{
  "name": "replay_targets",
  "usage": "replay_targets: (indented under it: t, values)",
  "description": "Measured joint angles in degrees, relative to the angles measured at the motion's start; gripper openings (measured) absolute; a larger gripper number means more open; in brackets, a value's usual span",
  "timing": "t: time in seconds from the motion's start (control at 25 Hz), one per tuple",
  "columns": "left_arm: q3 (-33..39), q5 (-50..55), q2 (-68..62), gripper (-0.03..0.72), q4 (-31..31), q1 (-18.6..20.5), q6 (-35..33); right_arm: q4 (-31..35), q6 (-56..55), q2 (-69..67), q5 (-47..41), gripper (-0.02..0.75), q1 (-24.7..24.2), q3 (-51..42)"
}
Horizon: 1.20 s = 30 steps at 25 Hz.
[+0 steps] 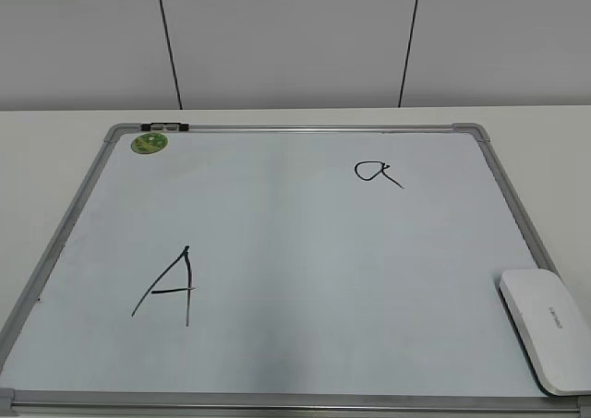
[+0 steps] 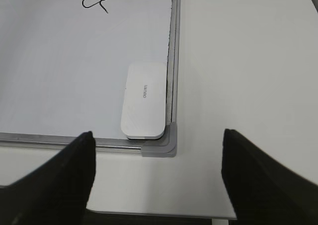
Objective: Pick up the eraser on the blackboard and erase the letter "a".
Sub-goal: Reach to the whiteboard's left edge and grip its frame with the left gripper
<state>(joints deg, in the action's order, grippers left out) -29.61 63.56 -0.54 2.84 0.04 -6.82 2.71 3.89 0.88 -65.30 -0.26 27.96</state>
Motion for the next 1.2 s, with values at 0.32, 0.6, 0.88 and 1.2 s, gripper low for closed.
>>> replay_targets:
  t: [0.32,0.6,0.88,1.2]
  values:
    - [0.0,0.0,0.0,0.242,0.0,0.0,0.0,0.0,0.0,0.0,0.0,0.586,0.0,0.0]
    - [0.0,0.0,0.0,0.242,0.0,0.0,0.0,0.0,0.0,0.0,0.0,0.586,0.0,0.0]
    - [0.0,0.0,0.0,0.242,0.0,0.0,0.0,0.0,0.0,0.0,0.0,0.587,0.0,0.0]
    - [0.0,0.0,0.0,0.242,0.0,0.0,0.0,0.0,0.0,0.0,0.0,0.586,0.0,0.0]
